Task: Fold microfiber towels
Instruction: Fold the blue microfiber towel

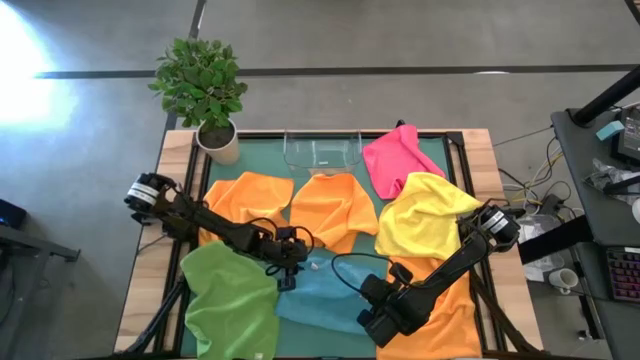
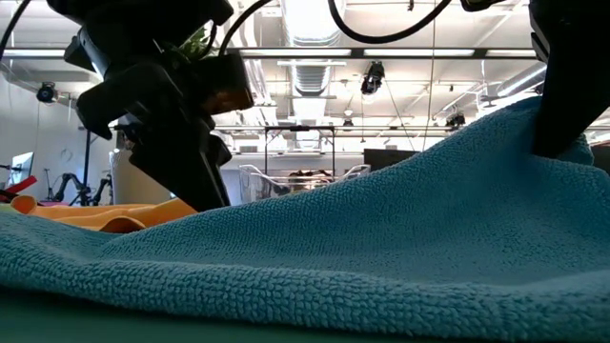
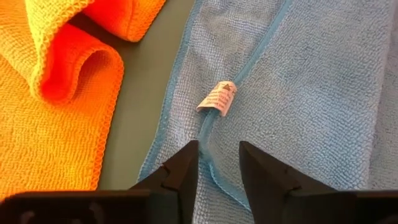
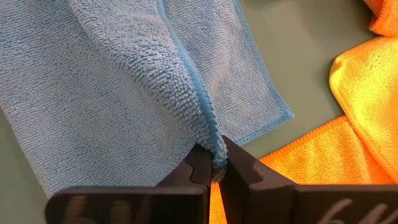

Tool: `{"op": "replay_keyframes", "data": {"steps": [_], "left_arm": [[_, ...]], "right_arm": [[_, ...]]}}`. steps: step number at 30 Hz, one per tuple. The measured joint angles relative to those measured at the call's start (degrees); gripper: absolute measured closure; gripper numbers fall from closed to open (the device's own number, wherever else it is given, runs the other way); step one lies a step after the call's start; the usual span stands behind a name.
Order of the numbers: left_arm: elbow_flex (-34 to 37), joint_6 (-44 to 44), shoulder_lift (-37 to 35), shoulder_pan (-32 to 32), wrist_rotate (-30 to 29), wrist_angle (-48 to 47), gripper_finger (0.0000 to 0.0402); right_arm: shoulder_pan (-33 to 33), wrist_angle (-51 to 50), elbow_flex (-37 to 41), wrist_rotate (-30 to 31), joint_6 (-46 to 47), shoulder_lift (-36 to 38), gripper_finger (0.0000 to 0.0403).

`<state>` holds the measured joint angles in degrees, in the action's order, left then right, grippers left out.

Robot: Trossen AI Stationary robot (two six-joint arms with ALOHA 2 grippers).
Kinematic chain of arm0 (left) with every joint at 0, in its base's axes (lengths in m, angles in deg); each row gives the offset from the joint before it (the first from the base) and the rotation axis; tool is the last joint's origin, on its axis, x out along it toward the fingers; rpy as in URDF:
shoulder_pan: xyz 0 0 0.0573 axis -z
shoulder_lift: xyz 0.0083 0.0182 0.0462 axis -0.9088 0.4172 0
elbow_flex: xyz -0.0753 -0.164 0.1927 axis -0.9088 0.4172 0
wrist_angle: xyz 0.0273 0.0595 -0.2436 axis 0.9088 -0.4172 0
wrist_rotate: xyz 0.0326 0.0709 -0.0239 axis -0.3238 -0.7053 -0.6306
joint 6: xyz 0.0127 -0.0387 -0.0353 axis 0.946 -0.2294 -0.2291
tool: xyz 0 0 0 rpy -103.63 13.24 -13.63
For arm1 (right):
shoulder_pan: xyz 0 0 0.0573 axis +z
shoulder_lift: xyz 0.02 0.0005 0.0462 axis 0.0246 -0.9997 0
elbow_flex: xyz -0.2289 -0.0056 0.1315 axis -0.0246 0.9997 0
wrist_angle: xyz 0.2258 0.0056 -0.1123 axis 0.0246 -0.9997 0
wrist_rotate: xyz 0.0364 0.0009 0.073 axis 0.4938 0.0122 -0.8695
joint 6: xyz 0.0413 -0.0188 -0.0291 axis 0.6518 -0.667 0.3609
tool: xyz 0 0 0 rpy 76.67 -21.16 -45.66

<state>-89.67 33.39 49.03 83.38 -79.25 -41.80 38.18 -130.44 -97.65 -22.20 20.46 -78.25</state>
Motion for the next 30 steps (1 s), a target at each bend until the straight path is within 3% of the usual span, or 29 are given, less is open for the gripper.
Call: {"op": "replay_keyframes", "data": {"steps": [7, 20, 25, 30], "left_arm": [[0.2, 0.1, 0.0, 0.0, -1.9, 0.1, 0.0395], [-0.1, -0.2, -5.5, 1.6, -3.0, -5.5, 0.0401], [0.0, -2.7, -8.2, 2.3, -7.5, -12.5, 0.0401], [0.2, -3.0, -9.2, 2.3, -10.0, -13.6, 0.0401]], "right_arm": [[0.0, -0.3, 0.0, 0.0, 0.0, 0.0, 0.0394], [0.0, -2.2, 0.0, 0.0, 0.6, 0.1, 0.0394], [-0.3, -2.3, 0.0, 0.0, 0.5, 0.1, 0.0394], [-1.8, -2.6, 0.7, 0.0, 0.5, 0.1, 0.0394]]}}
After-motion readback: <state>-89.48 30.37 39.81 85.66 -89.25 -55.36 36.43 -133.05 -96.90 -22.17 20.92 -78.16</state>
